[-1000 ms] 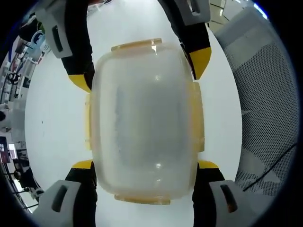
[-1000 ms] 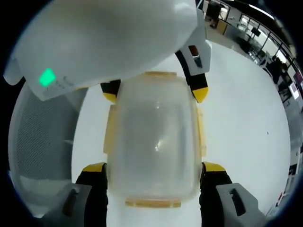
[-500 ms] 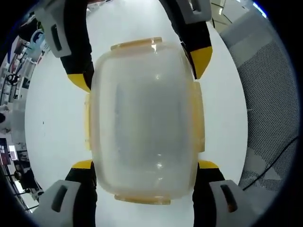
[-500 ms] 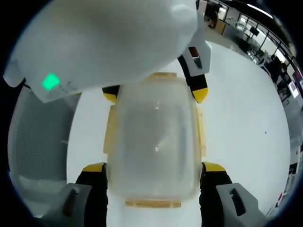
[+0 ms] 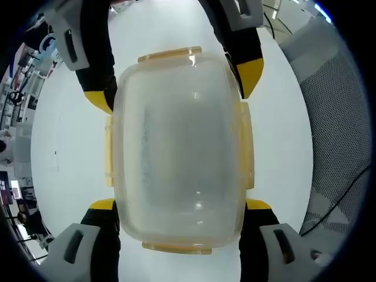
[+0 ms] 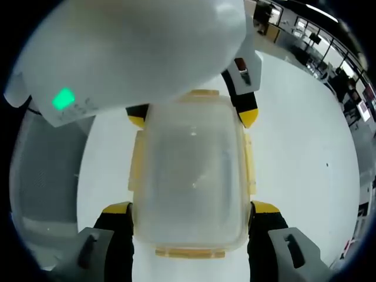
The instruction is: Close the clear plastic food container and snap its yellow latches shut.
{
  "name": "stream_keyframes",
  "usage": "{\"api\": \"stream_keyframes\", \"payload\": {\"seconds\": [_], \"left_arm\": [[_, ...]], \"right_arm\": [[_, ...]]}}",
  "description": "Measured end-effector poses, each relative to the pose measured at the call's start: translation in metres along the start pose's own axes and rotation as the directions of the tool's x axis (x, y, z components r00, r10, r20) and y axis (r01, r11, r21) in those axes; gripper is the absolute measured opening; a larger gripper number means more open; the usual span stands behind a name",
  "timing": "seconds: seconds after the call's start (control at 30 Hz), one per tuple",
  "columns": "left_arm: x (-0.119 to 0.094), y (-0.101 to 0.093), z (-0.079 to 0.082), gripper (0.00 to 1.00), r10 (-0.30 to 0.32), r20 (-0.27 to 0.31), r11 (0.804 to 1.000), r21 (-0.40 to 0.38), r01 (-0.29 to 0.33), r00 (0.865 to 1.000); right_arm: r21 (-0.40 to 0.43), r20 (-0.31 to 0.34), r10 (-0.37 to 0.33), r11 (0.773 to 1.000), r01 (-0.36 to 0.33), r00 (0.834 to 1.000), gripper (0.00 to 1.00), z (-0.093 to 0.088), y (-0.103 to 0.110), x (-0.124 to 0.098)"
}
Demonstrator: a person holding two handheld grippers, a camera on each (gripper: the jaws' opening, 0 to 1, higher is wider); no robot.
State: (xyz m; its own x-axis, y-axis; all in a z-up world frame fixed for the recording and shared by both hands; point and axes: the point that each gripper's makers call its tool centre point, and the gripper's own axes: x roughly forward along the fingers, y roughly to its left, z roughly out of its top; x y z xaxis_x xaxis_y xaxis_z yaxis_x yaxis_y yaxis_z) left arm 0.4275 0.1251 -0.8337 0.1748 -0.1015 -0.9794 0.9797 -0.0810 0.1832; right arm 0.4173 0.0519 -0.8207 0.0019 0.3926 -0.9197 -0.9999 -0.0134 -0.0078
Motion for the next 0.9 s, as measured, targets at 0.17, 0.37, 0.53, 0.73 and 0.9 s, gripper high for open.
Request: {"api": "stream_keyframes", "payload": {"seconds": [0.17,0.37,0.53,0.73,0.9], "left_arm": [[0.001,0.006,0.0,0.85,0.0,-0.005,1.0,0.003,0.0,1.0],[0.002,0.013,0.001,0.85,-0.003,0.003,1.0,-0.005,0.003,1.0],[0.002,0.012,0.001,0.85,-0.001,0.009,1.0,-0.006,0.001,1.0],[0.001,0.011,0.001,0.85,0.0,0.008,1.0,-0.001,0.0,1.0],[0.002,0.011,0.0,0.86,0.003,0.0,1.0,0.002,-0.003,1.0]], "right_arm": [[0.004,0.005,-0.001,1.0,0.001,1.0,0.81,-0.001,-0.007,-0.001],[-0.001,-0.005,0.001,1.0,-0.001,1.0,0.81,-0.002,-0.013,-0.001],[-0.003,-0.009,0.0,1.0,0.0,1.0,0.81,-0.002,-0.012,0.0],[-0.013,-0.012,-0.004,1.0,0.004,1.0,0.81,-0.002,-0.013,-0.001],[-0.017,-0.001,-0.003,1.0,0.003,1.0,0.81,-0.001,-0.012,-0.002]]}}
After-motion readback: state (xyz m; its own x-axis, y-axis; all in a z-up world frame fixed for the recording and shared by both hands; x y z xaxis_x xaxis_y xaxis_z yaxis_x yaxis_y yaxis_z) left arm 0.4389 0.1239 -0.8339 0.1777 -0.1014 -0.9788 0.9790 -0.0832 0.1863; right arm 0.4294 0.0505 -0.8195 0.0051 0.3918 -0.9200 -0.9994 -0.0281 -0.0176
